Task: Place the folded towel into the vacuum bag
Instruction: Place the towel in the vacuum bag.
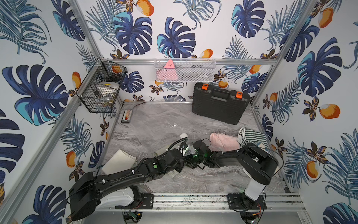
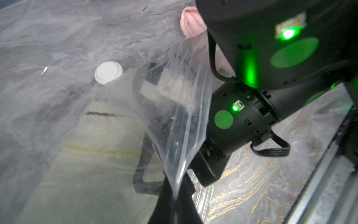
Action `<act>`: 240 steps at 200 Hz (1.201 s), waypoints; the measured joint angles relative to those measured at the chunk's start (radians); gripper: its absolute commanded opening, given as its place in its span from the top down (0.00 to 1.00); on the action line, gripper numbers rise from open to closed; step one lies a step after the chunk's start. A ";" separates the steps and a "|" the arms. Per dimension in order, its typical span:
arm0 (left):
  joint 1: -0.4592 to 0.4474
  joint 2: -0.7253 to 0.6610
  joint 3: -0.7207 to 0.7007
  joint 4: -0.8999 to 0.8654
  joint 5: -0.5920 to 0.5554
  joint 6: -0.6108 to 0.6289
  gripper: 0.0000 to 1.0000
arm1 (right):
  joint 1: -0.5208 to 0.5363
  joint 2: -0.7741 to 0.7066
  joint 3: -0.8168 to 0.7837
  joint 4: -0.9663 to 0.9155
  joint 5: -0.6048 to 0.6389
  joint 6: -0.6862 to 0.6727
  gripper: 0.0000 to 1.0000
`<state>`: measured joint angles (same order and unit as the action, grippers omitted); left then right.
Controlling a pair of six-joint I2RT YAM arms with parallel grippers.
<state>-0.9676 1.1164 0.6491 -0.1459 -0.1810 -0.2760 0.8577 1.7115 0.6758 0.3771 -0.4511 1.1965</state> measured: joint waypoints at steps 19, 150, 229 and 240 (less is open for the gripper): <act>0.002 -0.014 -0.001 0.008 0.059 -0.026 1.00 | 0.005 -0.122 -0.068 -0.117 0.019 0.034 0.19; -0.016 0.049 0.075 0.022 0.158 -0.125 1.00 | 0.116 -0.093 -0.117 -0.003 0.213 0.359 0.85; -0.022 0.045 0.031 0.019 0.154 -0.142 1.00 | 0.137 0.137 0.050 0.214 0.346 0.135 0.83; -0.022 0.051 0.031 0.018 0.154 -0.142 1.00 | 0.137 0.172 0.057 0.239 0.356 0.121 0.83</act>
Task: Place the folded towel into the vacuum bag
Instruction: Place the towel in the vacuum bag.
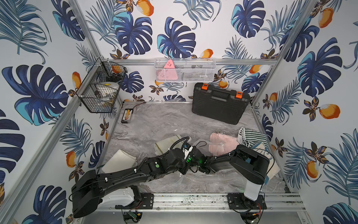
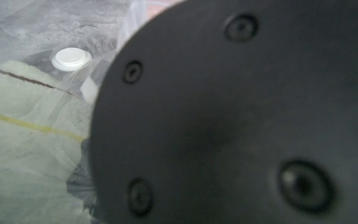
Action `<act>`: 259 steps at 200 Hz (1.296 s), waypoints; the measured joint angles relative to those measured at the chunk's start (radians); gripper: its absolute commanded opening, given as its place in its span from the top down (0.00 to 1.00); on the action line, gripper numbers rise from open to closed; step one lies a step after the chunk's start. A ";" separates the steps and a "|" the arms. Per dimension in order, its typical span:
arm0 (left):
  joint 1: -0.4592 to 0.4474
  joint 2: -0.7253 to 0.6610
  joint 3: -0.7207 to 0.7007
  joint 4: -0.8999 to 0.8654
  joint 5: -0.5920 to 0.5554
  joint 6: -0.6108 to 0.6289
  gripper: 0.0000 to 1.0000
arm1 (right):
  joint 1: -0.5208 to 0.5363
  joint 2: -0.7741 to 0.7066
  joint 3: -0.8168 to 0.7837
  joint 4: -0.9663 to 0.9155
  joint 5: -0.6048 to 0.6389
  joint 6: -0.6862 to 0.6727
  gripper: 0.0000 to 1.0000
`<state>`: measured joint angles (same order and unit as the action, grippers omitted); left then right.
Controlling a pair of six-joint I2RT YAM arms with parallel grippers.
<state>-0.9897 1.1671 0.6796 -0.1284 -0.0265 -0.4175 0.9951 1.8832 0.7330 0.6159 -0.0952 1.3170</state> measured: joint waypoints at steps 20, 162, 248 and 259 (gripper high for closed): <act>0.000 0.005 -0.004 -0.006 -0.001 0.001 1.00 | 0.000 0.053 0.001 0.083 -0.009 -0.010 0.94; 0.034 0.032 -0.003 -0.001 0.056 0.024 1.00 | -0.062 0.270 0.075 0.436 -0.449 -0.162 0.77; 0.035 -0.056 -0.005 -0.039 0.103 -0.032 0.60 | -0.063 0.226 0.131 0.309 -0.325 -0.167 0.27; 0.037 -0.082 0.004 -0.061 0.106 -0.043 0.53 | -0.068 0.174 0.084 0.286 -0.320 -0.172 0.22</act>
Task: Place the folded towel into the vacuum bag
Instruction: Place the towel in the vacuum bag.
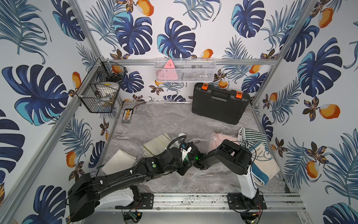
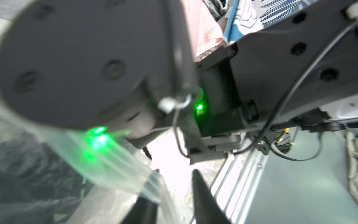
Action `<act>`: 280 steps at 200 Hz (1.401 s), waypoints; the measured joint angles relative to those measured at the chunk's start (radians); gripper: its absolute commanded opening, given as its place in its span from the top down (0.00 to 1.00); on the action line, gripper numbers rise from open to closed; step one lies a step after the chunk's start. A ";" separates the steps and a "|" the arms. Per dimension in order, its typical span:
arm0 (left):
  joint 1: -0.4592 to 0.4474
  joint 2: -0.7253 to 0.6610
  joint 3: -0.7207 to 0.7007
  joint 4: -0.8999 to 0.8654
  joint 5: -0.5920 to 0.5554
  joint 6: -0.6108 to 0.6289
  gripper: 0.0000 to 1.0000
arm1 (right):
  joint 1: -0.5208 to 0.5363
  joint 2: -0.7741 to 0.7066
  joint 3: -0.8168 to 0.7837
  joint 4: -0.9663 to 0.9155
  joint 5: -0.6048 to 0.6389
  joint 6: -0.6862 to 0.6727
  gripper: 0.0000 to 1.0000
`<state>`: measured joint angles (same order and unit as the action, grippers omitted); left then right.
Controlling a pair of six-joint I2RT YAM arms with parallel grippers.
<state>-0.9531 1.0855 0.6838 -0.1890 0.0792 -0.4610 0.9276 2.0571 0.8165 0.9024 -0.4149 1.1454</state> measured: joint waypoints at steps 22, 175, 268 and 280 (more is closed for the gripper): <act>0.016 -0.048 0.027 -0.050 -0.015 -0.030 0.49 | -0.006 -0.135 -0.101 -0.110 0.008 -0.006 0.19; 0.072 0.263 -0.040 0.130 -0.284 -0.284 0.52 | -0.120 -0.990 -0.084 -1.497 0.308 -0.234 0.22; 0.074 0.232 -0.216 0.214 -0.293 -0.388 0.51 | -0.309 -0.705 0.451 -1.835 0.412 -0.611 0.30; 0.083 0.208 -0.217 0.177 -0.305 -0.401 0.51 | -0.308 -0.654 0.448 -1.809 0.396 -0.628 0.34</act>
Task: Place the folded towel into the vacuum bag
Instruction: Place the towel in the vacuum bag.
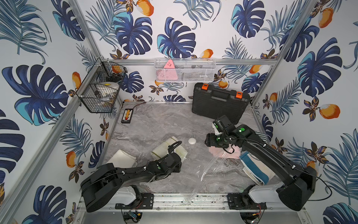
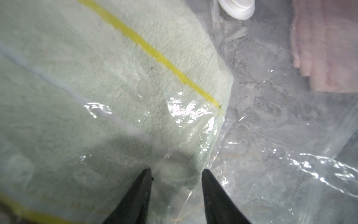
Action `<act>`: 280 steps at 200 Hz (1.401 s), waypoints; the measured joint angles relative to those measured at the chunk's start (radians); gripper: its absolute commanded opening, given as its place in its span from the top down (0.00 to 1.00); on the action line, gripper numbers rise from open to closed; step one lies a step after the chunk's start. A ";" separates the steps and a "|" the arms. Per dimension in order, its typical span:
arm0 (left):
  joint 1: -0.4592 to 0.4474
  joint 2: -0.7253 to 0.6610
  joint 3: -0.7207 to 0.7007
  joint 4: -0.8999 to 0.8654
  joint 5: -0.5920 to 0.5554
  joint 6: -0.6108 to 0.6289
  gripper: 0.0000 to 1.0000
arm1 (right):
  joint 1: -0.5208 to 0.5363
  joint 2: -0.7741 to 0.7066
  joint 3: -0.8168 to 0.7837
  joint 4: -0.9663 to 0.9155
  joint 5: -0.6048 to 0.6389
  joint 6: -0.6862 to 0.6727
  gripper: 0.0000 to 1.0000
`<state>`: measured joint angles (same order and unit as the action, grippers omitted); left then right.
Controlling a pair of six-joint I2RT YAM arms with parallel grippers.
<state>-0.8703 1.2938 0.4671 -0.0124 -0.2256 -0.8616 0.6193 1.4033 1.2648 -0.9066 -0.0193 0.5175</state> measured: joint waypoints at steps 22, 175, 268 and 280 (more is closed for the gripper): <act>0.047 -0.020 0.023 -0.085 -0.029 -0.001 0.50 | 0.027 0.096 -0.067 0.072 -0.032 -0.009 0.38; 0.458 0.236 0.266 -0.190 0.049 0.173 0.47 | 0.497 0.488 -0.087 0.485 -0.259 0.264 0.44; 0.423 0.011 0.411 -0.386 0.023 0.272 0.43 | 0.108 -0.010 -0.170 0.206 -0.137 0.165 0.07; 0.322 -0.001 0.438 -0.399 0.008 0.272 0.43 | 0.034 -0.055 -0.185 0.122 -0.073 0.138 0.04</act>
<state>-0.5480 1.2930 0.9054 -0.4114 -0.2176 -0.5892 0.6533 1.3483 1.0801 -0.7841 -0.0921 0.6559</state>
